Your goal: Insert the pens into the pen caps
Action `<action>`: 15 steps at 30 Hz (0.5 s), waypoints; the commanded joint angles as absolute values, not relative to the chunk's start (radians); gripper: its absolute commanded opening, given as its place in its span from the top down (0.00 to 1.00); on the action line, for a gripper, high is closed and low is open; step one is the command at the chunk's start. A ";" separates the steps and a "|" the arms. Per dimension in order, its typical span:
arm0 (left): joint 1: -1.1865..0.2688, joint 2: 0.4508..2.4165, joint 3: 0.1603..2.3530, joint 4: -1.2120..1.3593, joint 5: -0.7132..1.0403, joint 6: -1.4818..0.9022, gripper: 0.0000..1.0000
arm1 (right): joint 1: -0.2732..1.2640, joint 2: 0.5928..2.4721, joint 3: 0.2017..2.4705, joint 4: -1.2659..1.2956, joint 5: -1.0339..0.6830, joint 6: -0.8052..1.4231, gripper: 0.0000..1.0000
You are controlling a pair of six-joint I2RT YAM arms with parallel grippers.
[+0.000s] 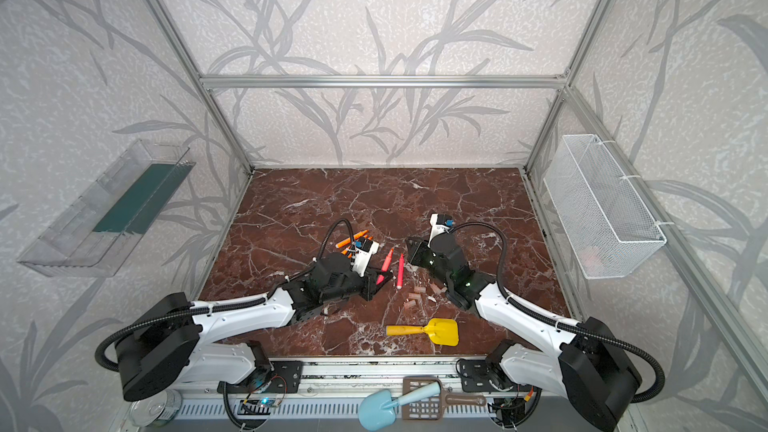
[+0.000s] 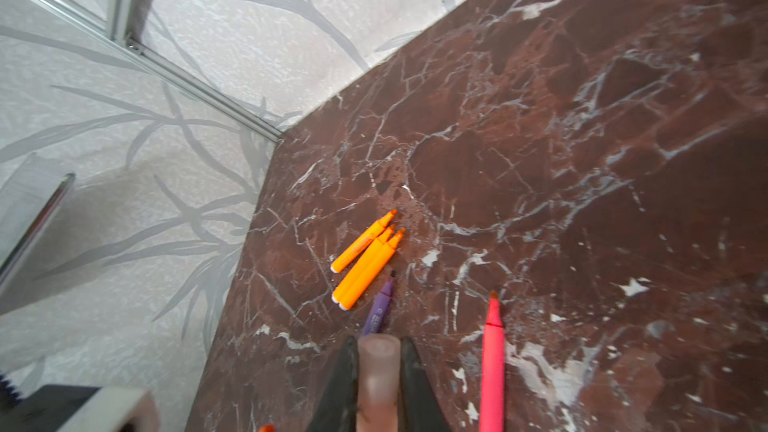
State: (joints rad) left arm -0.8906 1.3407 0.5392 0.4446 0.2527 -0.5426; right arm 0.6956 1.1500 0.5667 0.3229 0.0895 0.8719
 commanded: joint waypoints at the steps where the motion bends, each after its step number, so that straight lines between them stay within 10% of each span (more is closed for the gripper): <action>1: -0.900 1.364 0.555 0.518 0.271 -0.572 1.00 | 0.720 1.150 0.574 0.434 0.128 0.889 0.87; 15: -0.904 1.383 0.561 0.538 0.269 -0.578 1.00 | 0.748 1.184 0.578 0.468 0.146 0.902 0.87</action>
